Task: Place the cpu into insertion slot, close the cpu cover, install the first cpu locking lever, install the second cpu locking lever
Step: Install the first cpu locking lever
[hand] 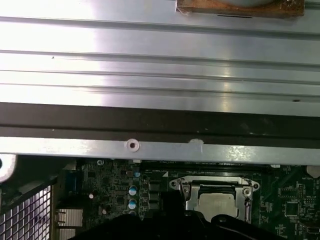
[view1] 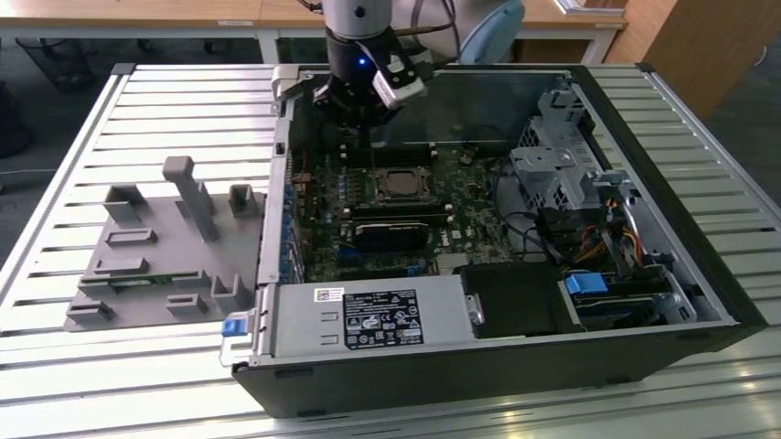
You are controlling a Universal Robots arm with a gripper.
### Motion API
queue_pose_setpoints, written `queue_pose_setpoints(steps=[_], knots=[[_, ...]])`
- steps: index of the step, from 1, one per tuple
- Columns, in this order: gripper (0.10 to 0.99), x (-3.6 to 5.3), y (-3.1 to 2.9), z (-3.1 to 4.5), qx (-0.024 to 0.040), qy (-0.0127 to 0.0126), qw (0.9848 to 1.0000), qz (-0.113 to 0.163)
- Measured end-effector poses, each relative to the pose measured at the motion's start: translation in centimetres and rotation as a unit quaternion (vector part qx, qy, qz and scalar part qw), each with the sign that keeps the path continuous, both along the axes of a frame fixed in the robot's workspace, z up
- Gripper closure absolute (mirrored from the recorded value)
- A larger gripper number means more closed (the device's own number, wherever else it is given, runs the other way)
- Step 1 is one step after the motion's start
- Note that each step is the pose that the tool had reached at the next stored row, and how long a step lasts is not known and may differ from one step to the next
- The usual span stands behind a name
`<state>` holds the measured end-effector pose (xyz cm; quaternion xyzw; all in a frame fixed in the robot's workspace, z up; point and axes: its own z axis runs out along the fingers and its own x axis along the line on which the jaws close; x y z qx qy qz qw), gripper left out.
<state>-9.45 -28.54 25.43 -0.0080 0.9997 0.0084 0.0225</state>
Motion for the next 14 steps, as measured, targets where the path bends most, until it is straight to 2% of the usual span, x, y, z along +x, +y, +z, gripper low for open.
queue_pose_setpoints(steps=[10,14], knots=[[0.980,1.56,0.00,-0.04,0.0000,0.0000,1.0000,0.000],[0.980,2.49,0.00,-0.09,0.0000,0.0000,1.0000,0.000]])
